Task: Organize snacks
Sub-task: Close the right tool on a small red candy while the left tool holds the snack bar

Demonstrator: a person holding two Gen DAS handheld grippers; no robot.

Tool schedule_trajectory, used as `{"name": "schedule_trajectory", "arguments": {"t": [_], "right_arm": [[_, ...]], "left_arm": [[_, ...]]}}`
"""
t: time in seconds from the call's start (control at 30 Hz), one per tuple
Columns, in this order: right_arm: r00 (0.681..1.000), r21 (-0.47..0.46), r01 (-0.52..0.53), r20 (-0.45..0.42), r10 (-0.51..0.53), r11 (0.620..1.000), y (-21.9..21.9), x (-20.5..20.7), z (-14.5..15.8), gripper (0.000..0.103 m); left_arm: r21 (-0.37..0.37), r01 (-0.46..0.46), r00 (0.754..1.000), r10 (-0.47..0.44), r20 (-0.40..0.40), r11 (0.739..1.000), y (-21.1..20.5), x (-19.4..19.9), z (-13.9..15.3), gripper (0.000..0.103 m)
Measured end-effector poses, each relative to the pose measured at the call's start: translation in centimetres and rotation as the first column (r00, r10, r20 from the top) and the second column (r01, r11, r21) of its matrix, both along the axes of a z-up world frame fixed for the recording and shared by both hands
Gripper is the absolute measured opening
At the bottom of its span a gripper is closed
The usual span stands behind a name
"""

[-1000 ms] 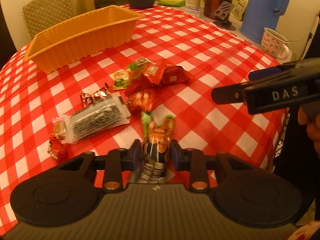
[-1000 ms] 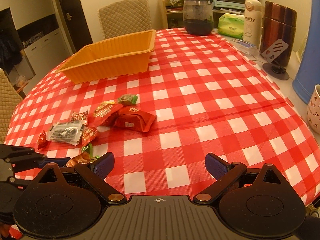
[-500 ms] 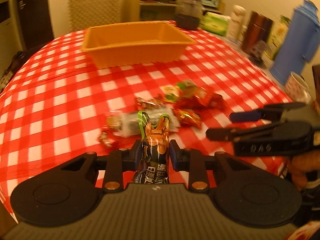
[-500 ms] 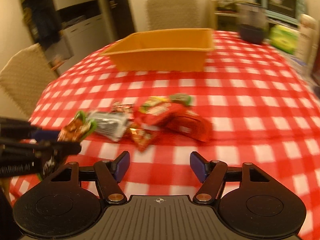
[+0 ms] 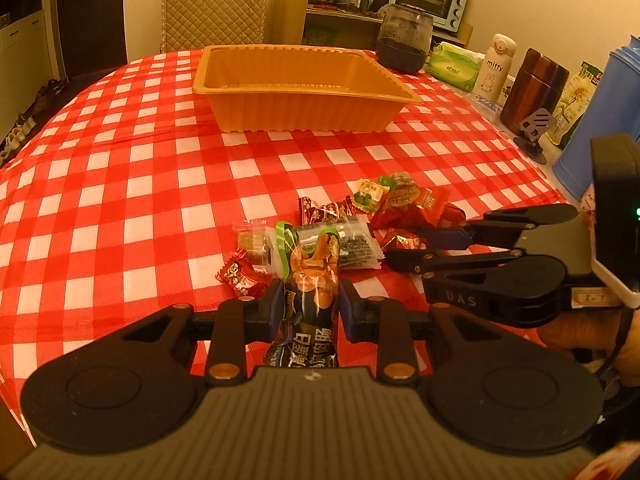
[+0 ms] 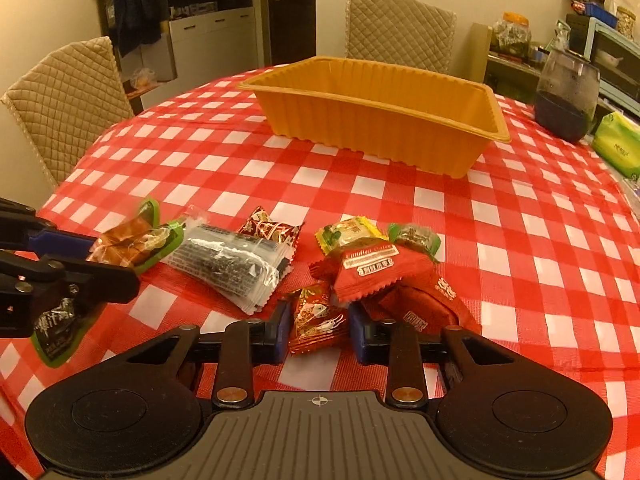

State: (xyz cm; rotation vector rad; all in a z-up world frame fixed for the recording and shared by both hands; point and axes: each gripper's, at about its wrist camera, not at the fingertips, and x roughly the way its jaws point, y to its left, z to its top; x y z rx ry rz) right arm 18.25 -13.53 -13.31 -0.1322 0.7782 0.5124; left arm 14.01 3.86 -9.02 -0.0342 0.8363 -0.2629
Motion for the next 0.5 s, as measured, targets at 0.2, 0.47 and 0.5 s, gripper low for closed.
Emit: {"name": "schedule_trajectory", "arguments": {"t": [0.2, 0.47, 0.5], "right_arm": [[1.0, 0.007, 0.023, 0.002, -0.023, 1.0, -0.6, -1.8, 1.1, 0.027], [0.998, 0.016, 0.054, 0.02, -0.054, 0.998, -1.6, -3.8, 3.1, 0.013], [0.998, 0.013, 0.055, 0.016, -0.055, 0.998, -1.7, -3.8, 3.1, 0.013]], "left_arm": [[0.009, -0.009, 1.0, 0.009, -0.005, 1.0, -0.5, -0.1, 0.4, 0.026], [0.008, -0.023, 1.0, 0.023, 0.003, 1.0, -0.9, -0.2, 1.2, 0.026], [0.01, -0.022, 1.0, 0.022, 0.003, 1.0, -1.0, -0.3, 1.2, 0.026]]}}
